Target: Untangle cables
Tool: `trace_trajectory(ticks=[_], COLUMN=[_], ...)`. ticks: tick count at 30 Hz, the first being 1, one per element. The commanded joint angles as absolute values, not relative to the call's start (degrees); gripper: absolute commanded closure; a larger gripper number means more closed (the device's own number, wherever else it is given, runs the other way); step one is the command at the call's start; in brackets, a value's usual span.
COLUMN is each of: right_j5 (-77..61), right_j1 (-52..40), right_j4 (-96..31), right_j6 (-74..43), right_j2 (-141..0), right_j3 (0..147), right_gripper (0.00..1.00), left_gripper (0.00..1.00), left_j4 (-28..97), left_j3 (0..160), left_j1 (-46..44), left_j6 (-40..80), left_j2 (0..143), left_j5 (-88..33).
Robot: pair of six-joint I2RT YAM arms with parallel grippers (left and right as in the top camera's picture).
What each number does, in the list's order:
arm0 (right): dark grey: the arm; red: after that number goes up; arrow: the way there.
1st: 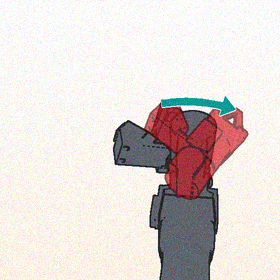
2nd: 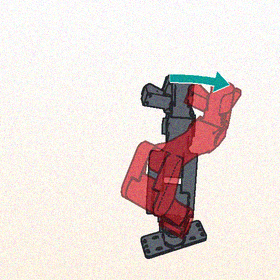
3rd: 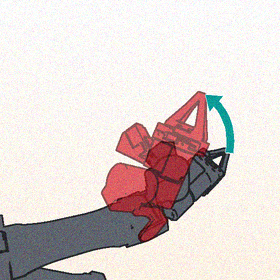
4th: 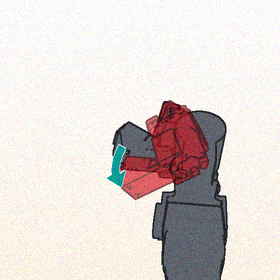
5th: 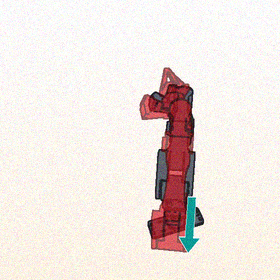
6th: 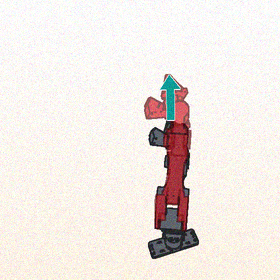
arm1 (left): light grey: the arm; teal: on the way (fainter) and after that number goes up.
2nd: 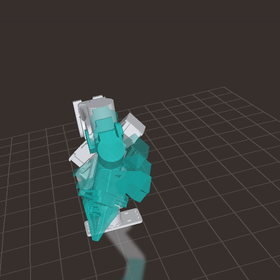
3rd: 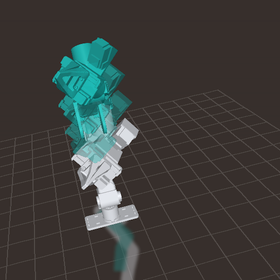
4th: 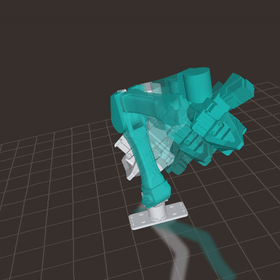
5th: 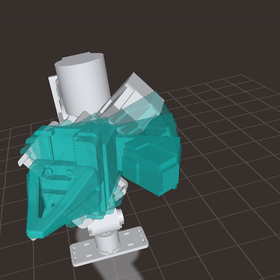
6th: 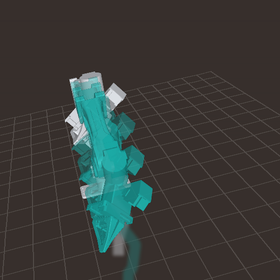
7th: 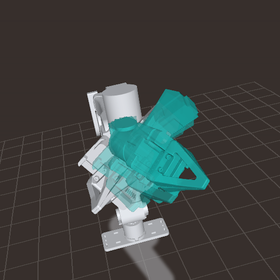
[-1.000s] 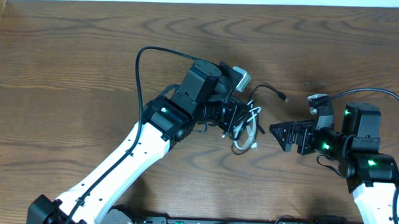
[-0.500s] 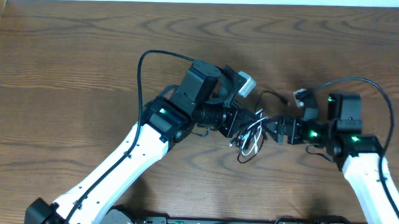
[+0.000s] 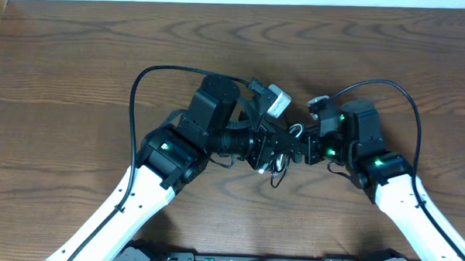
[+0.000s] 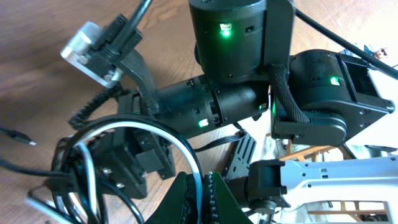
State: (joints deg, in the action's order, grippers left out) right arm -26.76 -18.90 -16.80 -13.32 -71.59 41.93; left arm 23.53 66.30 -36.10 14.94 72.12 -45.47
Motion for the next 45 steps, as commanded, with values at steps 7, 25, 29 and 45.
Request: trace_trajectory(ticks=[7,25,29,45], right_j5=[-18.6,-22.0,-31.0,-6.6], right_j1=[-20.7,-19.6,-20.4,-20.4], right_j4=[-12.9,-25.7,-24.5,-22.3], right_j6=[-22.2,-21.9,-15.2,-23.4], right_j2=[-72.0,-73.4,-73.4,-73.4], right_j3=[43.0,43.0,43.0,42.9], right_gripper=[0.78,0.55,0.49,0.99], left_gripper=[0.93,0.93,0.93,0.93], left_j4=[26.0,41.8,30.8,27.3], left_j3=[67.0,67.0,67.0,67.0], left_j1=[-35.9,-35.9,-35.9,-35.9], left_j6=[15.4,14.2,11.2,12.9], left_j2=[71.1,71.2,71.2,71.3], left_j5=[-47.1,-25.4,-46.9,-46.1])
